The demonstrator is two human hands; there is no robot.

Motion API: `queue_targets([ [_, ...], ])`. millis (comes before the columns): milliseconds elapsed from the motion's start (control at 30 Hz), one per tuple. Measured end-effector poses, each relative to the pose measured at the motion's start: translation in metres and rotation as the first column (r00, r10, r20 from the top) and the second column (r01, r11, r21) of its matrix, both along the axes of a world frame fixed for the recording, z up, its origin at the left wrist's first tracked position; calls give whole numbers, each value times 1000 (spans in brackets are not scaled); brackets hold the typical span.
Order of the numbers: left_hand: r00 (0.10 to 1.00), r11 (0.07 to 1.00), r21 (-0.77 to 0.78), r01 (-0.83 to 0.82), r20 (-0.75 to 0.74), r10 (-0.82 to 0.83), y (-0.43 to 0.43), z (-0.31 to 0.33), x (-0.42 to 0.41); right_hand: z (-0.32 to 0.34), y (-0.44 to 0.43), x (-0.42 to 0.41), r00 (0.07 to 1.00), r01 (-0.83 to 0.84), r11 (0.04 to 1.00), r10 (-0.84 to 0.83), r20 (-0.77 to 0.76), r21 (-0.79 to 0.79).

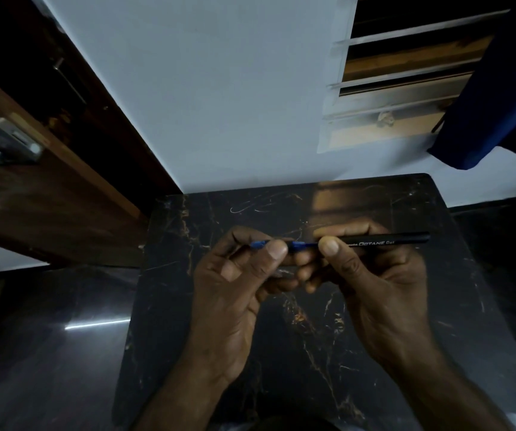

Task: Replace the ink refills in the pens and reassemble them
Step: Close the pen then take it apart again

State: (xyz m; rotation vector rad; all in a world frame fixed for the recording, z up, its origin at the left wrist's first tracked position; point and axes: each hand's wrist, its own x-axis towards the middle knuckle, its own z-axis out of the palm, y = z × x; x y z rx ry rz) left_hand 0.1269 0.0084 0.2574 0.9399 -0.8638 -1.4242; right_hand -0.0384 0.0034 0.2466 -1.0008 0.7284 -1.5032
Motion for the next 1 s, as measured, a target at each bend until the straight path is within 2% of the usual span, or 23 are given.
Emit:
queue_targets([
  [167, 996, 998, -35, -44, 72, 46, 4, -4, -6, -2, 2, 10, 998, 45, 999, -45, -48, -11],
  [233, 993, 996, -43, -78, 90, 82, 4, -7, -6, -2, 2, 8, 1000, 25, 999, -26, -17, -23],
  [367, 993, 996, -53, -67, 95, 72, 4, -9, -4, 0, 1, 0, 987, -124, 992, 124, 98, -10],
  [500, 998, 998, -64, 4, 58, 0, 3, -4, -2, 4, -2, 1, 983, -129, 991, 124, 136, 33],
  [800, 999, 992, -124, -11, 34, 15, 1, -4, 3, 3, -8, 5, 999, -31, 996, 32, -12, 85],
  [1000, 998, 994, -95, -59, -32, 56, -6, -4, 9, 7, -15, 6, 994, -96, 993, 100, -54, 65],
])
